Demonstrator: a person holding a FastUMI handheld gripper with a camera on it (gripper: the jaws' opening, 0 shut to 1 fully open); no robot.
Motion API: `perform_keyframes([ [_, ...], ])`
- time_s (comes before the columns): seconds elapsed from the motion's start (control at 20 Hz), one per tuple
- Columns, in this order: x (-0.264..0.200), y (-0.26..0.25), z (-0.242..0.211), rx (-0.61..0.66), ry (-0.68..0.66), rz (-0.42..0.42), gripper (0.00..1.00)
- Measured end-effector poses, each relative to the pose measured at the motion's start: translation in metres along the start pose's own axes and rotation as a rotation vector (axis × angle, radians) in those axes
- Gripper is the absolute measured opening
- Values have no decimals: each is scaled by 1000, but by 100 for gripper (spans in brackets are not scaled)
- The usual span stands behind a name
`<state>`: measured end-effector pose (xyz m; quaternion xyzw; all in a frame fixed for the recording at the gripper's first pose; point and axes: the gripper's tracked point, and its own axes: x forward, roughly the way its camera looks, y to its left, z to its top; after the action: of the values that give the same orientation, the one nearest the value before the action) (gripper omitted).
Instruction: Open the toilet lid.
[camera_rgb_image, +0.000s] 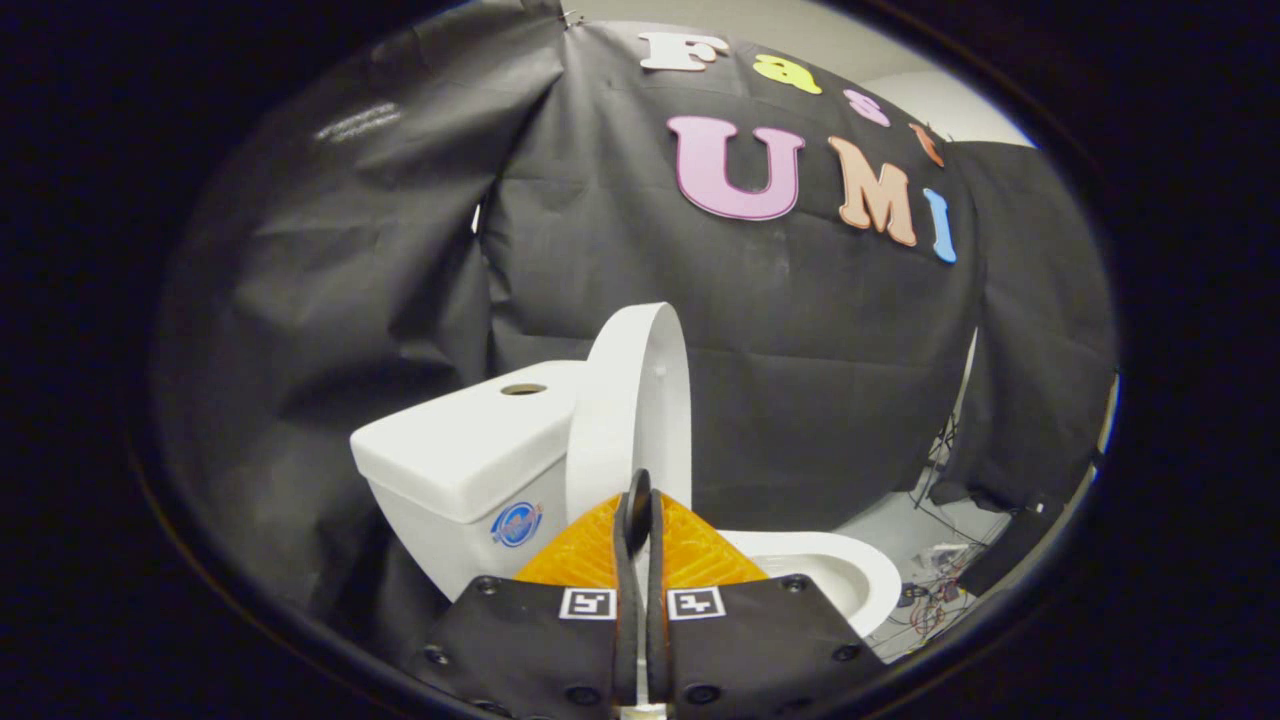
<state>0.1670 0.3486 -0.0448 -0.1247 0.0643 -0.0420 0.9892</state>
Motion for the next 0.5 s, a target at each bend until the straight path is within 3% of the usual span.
perform_keyframes([
  [0.4,5,16,3,-30,-5,17,5],
  [0.5,7,27,1,-5,1,78,4],
])
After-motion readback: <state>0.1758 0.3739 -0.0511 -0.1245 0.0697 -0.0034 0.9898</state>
